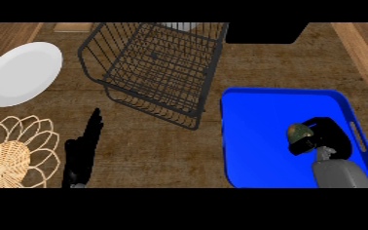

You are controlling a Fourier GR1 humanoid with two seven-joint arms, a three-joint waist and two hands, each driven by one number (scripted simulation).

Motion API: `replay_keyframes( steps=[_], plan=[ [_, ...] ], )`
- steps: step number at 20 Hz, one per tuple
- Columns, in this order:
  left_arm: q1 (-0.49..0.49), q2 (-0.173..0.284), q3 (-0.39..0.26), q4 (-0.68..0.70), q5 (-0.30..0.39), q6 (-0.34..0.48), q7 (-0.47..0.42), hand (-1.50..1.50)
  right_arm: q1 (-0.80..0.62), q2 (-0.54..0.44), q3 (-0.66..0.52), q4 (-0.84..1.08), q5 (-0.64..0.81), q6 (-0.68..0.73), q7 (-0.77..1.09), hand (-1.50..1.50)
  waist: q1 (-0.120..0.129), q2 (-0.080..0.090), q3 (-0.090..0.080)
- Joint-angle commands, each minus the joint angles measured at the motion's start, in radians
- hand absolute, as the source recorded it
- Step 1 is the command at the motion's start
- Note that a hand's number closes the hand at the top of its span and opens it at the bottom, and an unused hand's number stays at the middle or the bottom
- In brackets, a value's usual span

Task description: Pick the squash from the tray and place it in the tiered basket

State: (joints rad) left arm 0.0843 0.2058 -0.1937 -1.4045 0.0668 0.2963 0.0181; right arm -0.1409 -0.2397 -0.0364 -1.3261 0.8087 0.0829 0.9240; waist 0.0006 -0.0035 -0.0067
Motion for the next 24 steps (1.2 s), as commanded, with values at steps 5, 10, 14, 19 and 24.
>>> replay_keyframes(
  steps=[5, 10, 14, 19, 24],
  plan=[
    [-0.047, 0.022, 0.059, 0.025, 0.017, -0.070, 0.008, 0.00, 0.010, -0.003, 0.081, 0.051, 0.142, -0.082, -0.071, 1.50, 0.001, 0.004, 0.007],
    [0.004, -0.002, 0.028, 0.000, -0.009, -0.051, 0.000, 0.00, 0.003, 0.071, 0.188, -0.024, 0.187, -0.124, -0.127, 1.50, 0.002, 0.001, 0.006],
    [-0.013, -0.024, 0.022, 0.015, -0.012, -0.036, 0.004, 0.00, -0.028, 0.183, 0.462, -0.105, 0.245, -0.009, -0.198, 1.50, 0.024, -0.003, 0.005],
    [-0.007, -0.017, 0.029, -0.010, -0.025, -0.017, 0.035, 0.00, 0.047, 0.236, 0.538, -0.446, 0.206, -0.022, -0.075, 1.50, -0.018, -0.008, 0.006],
    [0.024, -0.016, 0.040, 0.003, -0.014, -0.033, -0.004, 0.00, -0.030, 0.239, 0.553, -0.761, 0.207, 0.016, 0.106, 1.50, -0.017, -0.009, 0.005]
  ],
)
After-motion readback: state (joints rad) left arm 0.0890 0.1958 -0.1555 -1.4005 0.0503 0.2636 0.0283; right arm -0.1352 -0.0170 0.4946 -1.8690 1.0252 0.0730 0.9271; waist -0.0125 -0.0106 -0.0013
